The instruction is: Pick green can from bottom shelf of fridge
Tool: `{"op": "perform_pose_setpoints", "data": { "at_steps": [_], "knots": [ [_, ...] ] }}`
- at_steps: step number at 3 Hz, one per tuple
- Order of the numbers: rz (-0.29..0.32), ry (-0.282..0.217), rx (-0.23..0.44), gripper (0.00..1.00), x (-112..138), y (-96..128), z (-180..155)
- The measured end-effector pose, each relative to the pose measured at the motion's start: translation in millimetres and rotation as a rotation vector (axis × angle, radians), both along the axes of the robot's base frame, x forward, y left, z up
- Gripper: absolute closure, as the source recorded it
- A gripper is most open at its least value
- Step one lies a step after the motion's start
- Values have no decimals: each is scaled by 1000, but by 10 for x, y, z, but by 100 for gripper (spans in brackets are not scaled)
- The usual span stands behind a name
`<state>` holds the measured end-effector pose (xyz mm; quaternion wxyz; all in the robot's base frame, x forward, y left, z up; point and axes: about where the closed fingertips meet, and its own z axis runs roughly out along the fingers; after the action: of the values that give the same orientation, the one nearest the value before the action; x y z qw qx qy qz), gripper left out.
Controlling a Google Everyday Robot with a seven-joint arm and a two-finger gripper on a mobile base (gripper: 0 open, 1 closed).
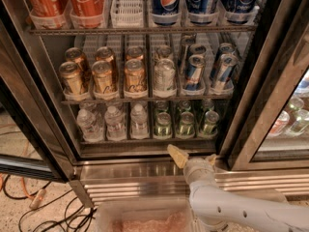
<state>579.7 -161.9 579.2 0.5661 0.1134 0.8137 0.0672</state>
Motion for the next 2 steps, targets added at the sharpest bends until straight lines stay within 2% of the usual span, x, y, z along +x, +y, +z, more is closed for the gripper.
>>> {"op": "perform_pose_setpoints", "data": {
  "at_steps": [2],
  "knots": [
    [-1,-8,20,0,-5,1,3]
  ]
}}
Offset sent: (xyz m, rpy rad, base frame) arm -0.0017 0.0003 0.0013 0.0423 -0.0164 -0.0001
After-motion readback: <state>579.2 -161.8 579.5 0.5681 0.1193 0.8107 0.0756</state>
